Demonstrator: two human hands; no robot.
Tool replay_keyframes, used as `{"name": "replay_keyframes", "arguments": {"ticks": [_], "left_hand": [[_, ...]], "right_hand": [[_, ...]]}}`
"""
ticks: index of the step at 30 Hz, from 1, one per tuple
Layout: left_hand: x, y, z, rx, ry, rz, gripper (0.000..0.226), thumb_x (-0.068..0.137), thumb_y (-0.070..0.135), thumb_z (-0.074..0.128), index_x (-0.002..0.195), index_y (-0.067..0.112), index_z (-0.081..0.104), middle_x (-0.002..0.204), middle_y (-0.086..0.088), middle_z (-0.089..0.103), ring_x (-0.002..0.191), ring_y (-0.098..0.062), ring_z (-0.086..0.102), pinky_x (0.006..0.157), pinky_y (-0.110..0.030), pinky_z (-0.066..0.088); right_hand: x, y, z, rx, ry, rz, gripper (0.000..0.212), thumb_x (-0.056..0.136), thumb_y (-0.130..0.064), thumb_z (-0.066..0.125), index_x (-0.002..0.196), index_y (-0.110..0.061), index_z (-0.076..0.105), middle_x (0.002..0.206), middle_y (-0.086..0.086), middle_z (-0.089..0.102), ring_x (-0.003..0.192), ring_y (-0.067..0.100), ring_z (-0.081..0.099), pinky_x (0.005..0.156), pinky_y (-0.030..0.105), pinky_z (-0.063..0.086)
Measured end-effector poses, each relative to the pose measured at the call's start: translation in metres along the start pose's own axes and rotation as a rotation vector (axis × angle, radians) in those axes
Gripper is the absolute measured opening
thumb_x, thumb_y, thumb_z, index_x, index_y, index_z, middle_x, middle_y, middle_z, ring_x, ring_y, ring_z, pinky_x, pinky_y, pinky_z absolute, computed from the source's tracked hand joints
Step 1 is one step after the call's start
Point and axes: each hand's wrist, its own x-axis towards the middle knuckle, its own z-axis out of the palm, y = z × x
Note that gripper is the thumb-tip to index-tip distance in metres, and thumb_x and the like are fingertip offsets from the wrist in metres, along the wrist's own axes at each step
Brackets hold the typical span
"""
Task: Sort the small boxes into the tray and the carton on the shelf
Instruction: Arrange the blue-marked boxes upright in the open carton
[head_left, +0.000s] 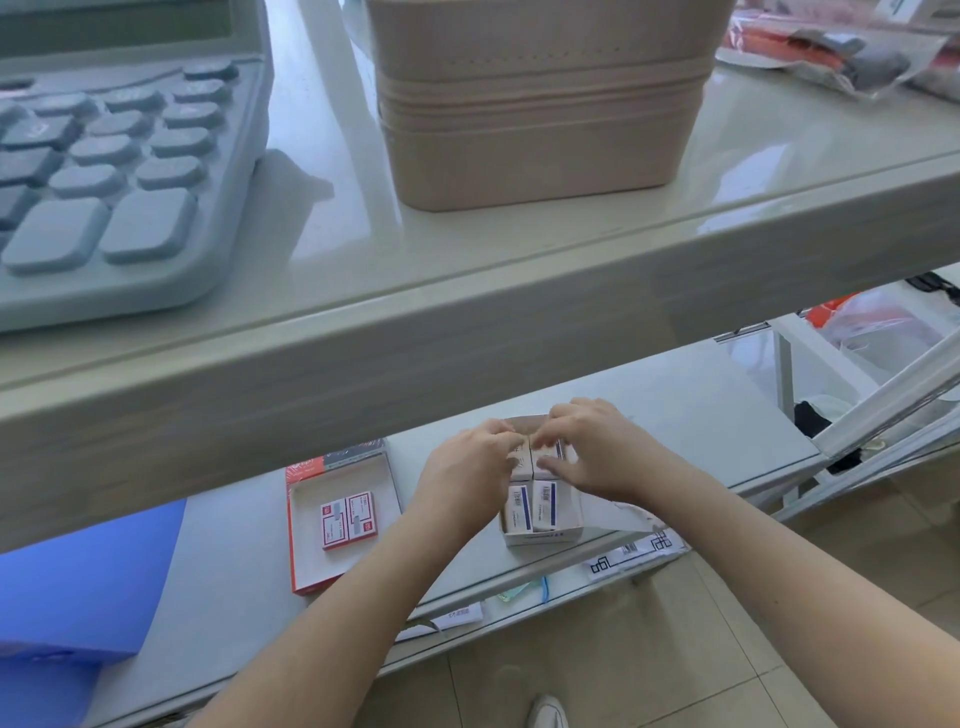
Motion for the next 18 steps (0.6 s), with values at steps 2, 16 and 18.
{"name": "replay_keyframes", "arguments": {"ticks": [2,16,18], "left_hand": [[-0.012,0.002,-0.01,-0.054,-0.054,0.025,0.026,0.092,0.02,0.056,0.113,0.026,0.068,0.123,0.009,0.062,0.107,-0.018,0.059,0.089,-0.039,0.05],[-0.016,0.009,-0.003,0.317,-0.265,-0.017,0.033,0.079,0.051,0.065,0.094,0.021,0.07,0.11,0.004,0.067,0.095,-0.022,0.062,0.076,-0.036,0.054],[-0.013,0.01,-0.001,0.293,-0.245,-0.051,0.028,0.078,0.044,0.07,0.094,0.02,0.068,0.103,0.001,0.068,0.09,-0.024,0.062,0.074,-0.034,0.053]], "right_hand": [[-0.009,-0.006,-0.006,0.006,-0.146,-0.024,0.021,0.08,-0.04,0.071,0.1,-0.032,0.072,0.099,-0.01,0.065,0.097,0.013,0.052,0.091,0.034,0.038],[-0.007,-0.009,0.011,-0.345,-0.208,-0.092,0.042,0.068,-0.06,0.07,0.086,-0.024,0.059,0.093,-0.004,0.066,0.098,0.02,0.051,0.085,0.035,0.036],[-0.011,-0.01,0.009,-0.309,-0.184,-0.089,0.04,0.071,-0.053,0.07,0.093,-0.024,0.054,0.099,-0.004,0.064,0.099,0.02,0.051,0.086,0.034,0.035]]}}
